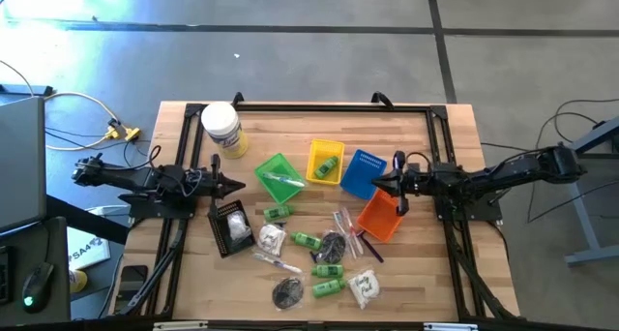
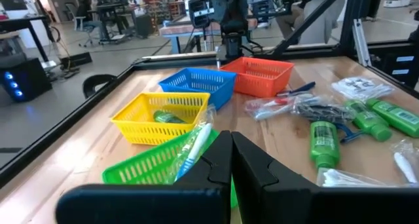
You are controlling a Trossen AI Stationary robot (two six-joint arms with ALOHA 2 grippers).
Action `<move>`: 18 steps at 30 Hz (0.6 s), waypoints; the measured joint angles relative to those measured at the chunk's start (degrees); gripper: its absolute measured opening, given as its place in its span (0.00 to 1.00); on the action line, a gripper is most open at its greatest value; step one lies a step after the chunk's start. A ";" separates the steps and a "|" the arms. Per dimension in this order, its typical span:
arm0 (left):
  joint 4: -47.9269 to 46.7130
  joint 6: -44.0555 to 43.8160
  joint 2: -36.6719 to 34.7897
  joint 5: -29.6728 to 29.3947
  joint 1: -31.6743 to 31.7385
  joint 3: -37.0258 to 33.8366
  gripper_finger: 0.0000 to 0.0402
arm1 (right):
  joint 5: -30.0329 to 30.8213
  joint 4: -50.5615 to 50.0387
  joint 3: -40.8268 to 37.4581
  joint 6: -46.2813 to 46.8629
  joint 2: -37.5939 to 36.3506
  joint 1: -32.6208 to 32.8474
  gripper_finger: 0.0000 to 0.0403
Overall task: Pick & Place Travel size toiletries
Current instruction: Put the razor into the blue bin
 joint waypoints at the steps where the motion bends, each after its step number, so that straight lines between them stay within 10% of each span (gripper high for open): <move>1: 0.02 -0.40 0.00 0.00 0.00 0.00 0.00 | 0.21 -2.24 1.55 0.56 0.06 0.52 0.01; 12: 5.03 1.86 -0.04 -0.17 0.00 -0.42 0.00 | 9.46 -58.49 30.04 11.30 2.45 16.37 0.01; 18: 4.90 1.86 -0.04 -0.15 0.00 -0.38 0.00 | 15.49 -70.97 39.10 24.00 9.44 31.38 0.01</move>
